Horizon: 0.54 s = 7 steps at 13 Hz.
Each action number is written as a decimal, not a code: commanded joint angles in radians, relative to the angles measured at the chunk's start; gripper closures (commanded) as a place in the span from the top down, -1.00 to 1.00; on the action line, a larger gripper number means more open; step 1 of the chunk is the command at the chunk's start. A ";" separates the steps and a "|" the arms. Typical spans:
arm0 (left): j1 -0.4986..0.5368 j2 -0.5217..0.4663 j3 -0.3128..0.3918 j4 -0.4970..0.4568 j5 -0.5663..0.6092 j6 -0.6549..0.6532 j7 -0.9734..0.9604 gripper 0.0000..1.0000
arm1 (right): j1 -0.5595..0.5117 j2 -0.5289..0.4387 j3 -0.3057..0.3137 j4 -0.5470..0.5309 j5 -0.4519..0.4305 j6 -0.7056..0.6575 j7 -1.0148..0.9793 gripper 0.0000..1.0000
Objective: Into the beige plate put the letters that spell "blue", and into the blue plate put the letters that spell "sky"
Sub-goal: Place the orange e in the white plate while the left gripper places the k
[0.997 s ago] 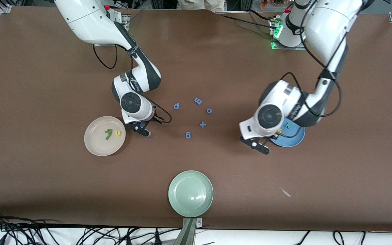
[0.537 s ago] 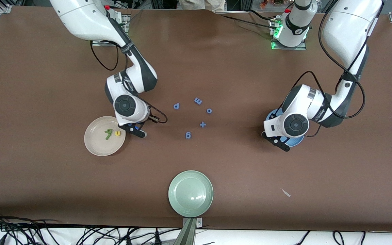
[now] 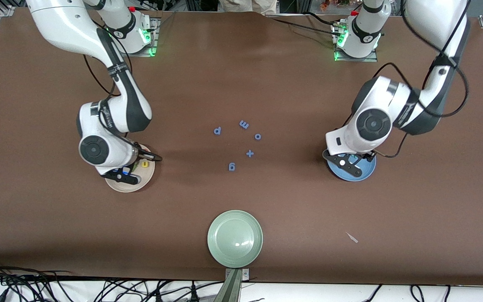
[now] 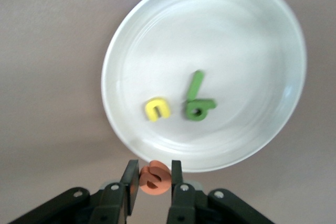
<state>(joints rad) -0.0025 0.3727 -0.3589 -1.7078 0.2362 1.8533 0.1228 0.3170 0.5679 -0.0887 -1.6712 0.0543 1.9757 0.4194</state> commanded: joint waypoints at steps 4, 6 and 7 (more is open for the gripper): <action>0.038 -0.092 0.014 0.294 -0.087 -0.267 0.009 1.00 | -0.021 0.006 -0.006 0.076 0.015 -0.031 -0.031 0.57; 0.059 -0.118 0.055 0.321 -0.110 -0.260 0.006 1.00 | -0.023 0.009 -0.006 0.158 0.013 -0.107 -0.031 0.61; 0.055 -0.147 0.102 0.318 -0.136 -0.258 0.005 1.00 | -0.023 0.007 -0.006 0.192 0.012 -0.144 -0.031 0.72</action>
<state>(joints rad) 0.0447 0.2479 -0.3135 -1.4072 0.1563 1.6083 0.1228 0.3019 0.5684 -0.0969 -1.5669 0.0546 1.9152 0.4106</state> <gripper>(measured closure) 0.000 0.216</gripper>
